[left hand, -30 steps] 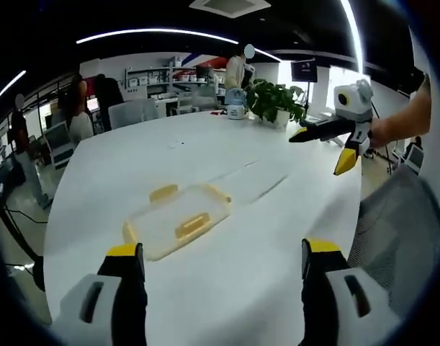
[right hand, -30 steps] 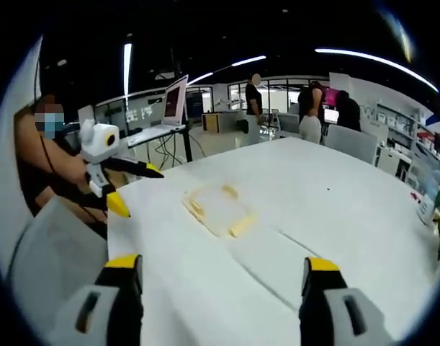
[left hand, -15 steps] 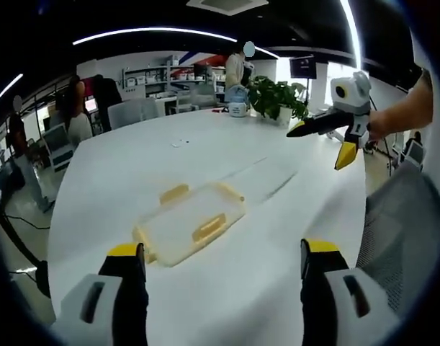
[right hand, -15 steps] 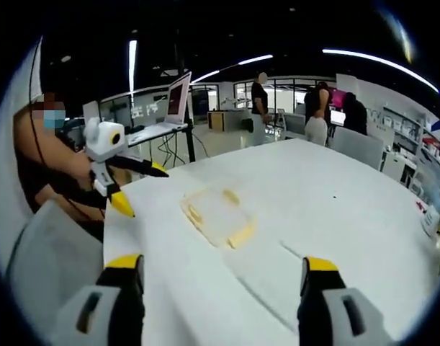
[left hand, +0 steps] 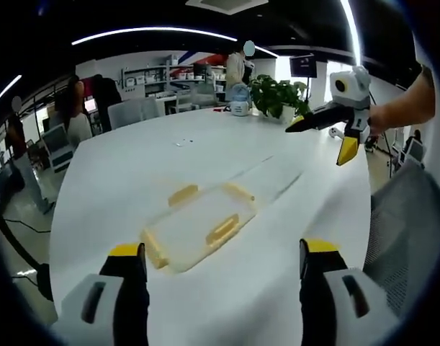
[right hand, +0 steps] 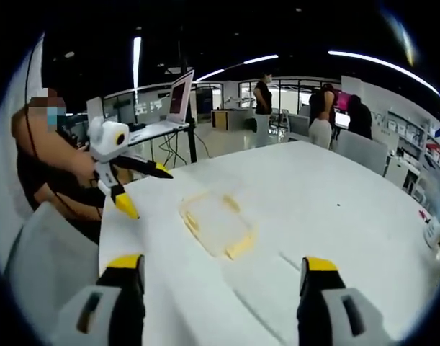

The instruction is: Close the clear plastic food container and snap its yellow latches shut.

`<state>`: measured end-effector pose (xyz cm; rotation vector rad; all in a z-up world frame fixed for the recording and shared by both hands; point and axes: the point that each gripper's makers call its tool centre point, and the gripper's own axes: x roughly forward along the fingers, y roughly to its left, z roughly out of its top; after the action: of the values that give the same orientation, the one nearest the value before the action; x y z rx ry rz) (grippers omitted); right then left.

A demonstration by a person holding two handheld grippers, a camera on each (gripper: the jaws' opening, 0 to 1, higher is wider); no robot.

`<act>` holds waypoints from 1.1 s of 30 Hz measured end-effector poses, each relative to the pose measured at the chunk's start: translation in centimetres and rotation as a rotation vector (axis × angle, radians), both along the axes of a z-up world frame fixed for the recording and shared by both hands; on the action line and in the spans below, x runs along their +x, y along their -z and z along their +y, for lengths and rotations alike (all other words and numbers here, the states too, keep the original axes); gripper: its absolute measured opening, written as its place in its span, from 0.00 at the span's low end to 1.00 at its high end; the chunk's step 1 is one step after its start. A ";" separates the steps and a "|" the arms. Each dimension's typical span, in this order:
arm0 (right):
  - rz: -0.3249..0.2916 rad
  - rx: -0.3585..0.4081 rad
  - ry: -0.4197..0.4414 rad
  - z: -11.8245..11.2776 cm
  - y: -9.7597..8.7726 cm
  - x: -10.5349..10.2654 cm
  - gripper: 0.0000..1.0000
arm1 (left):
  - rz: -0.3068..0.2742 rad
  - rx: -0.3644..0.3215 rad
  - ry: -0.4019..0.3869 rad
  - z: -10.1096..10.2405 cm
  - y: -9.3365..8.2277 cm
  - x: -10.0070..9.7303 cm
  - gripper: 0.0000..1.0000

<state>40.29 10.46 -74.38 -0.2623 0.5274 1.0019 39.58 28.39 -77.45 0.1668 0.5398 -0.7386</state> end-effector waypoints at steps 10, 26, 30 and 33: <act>-0.007 -0.010 -0.039 1.2 0.0 1.0 0.88 | -0.001 0.015 0.010 0.6 0.3 0.7 0.85; -0.028 -0.024 -0.105 3.4 -0.1 2.9 0.87 | -0.007 0.043 0.019 1.2 0.4 2.7 0.84; -0.029 -0.040 -0.126 3.8 0.2 3.2 0.87 | -0.010 0.074 0.054 1.3 0.7 2.7 0.84; -0.028 -0.034 -0.138 4.2 0.1 3.6 0.87 | -0.007 0.079 0.062 1.4 0.9 2.8 0.84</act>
<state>43.86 14.69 -74.45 -0.3468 0.5061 1.1222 42.38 29.79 -78.33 0.2601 0.5597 -0.7770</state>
